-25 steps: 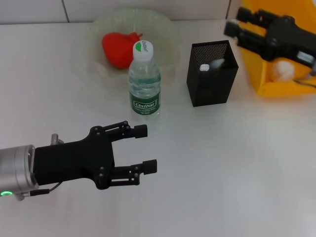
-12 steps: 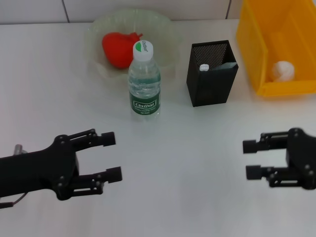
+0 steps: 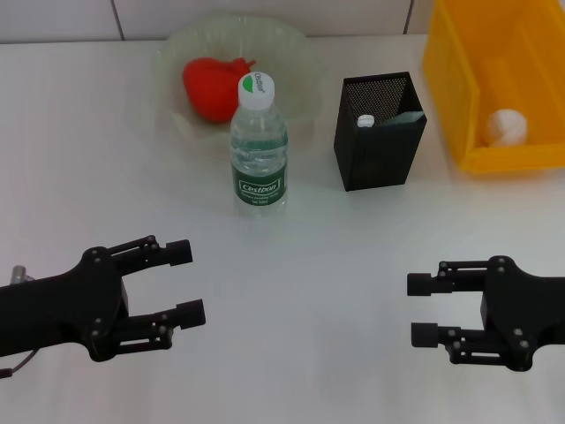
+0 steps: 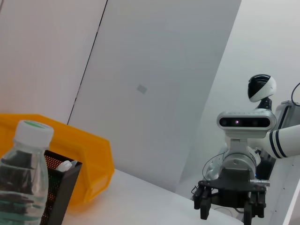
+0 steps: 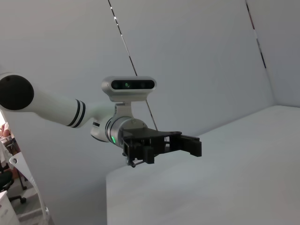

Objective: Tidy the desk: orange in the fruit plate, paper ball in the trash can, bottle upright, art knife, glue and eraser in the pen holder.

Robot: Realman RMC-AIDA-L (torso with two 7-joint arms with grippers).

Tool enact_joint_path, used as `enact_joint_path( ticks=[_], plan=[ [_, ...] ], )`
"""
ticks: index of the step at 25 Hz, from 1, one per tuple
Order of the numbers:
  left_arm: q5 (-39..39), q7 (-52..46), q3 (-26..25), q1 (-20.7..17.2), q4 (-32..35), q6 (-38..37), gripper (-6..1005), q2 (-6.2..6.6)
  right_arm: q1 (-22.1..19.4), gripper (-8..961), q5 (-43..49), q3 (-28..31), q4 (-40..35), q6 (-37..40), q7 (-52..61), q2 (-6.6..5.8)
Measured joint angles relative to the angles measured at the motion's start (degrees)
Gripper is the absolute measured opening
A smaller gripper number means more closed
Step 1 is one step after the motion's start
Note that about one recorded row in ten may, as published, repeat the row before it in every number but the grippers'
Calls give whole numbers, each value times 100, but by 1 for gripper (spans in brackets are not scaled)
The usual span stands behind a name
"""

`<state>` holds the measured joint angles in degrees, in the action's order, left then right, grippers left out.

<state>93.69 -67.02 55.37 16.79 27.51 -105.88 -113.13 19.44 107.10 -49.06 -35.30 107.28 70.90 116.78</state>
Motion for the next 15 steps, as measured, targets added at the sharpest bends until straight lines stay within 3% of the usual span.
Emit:
enact_joint_path(
  ticks=[15],
  plan=[
    [0,-39,-1,-23,0,18,812,2,42,588,13,-22,50,-109,-26,10]
  ],
)
